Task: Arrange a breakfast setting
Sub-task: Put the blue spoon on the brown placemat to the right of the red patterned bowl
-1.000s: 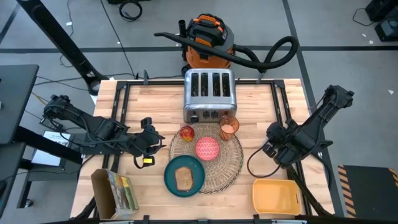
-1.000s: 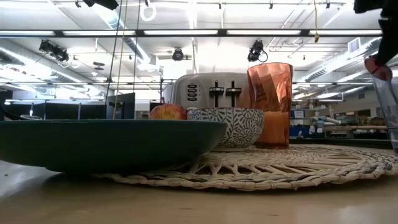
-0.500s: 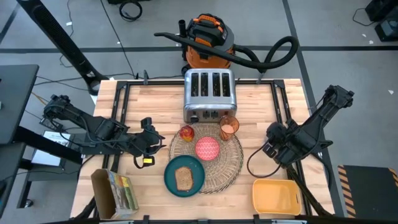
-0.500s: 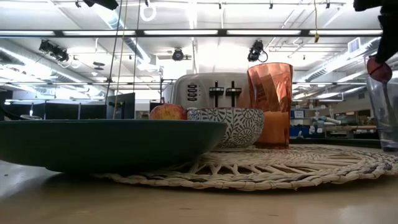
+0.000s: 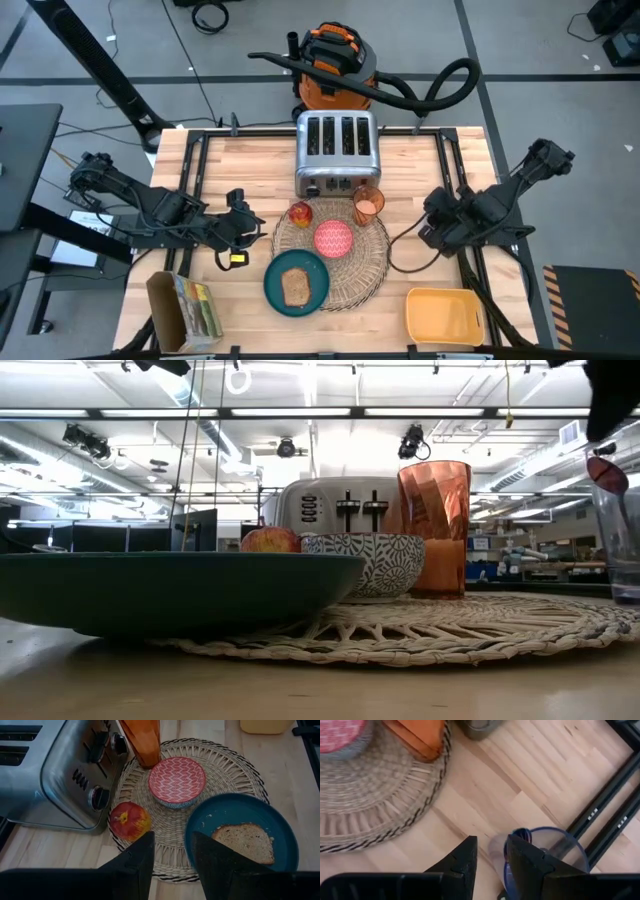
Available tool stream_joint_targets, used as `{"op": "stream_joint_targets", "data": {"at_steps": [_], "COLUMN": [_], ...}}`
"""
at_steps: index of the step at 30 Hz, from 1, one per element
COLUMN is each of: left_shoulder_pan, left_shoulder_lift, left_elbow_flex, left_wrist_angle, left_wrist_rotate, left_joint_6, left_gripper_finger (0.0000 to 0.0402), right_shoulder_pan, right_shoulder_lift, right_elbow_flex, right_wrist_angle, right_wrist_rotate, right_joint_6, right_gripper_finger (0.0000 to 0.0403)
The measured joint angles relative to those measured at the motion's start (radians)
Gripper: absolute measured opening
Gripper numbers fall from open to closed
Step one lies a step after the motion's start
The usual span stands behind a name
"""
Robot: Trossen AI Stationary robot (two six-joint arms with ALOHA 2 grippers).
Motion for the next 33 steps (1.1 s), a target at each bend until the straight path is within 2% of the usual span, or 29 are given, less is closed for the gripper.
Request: {"op": "stream_joint_targets", "data": {"at_steps": [8,14,18,23,28,33], "left_shoulder_pan": [0.0,0.0,0.0,0.0,0.0,0.0], "left_shoulder_lift": [0.0,0.0,0.0,0.0,0.0,0.0], "left_elbow_flex": [0.0,0.0,0.0,0.0,0.0,0.0], "left_wrist_angle": [0.0,0.0,0.0,0.0,0.0,0.0], "left_wrist_rotate": [0.0,0.0,0.0,0.0,0.0,0.0], "left_joint_6": [-0.002,-0.002,0.006,0.038,0.045,0.066], "left_gripper_finger": [0.0139,0.0139,0.0139,0.0139,0.0139,0.0139], "right_shoulder_pan": [-0.167,-0.25,-0.231,-0.196,-0.165,-0.157], "right_shoulder_lift": [0.002,0.09,0.216,0.321,0.346,0.321], "right_elbow_flex": [0.258,0.425,0.454,0.501,0.514,0.431], "right_wrist_angle": [0.0,0.0,0.0,0.0,0.002,-0.001], "right_wrist_rotate": [-0.036,-0.145,-0.186,-0.124,-0.108,-0.127], "right_joint_6": [-0.238,-0.317,-0.364,-0.39,-0.358,-0.247], "right_gripper_finger": [0.0114,0.0114,0.0114,0.0114,0.0114,0.0114]}}
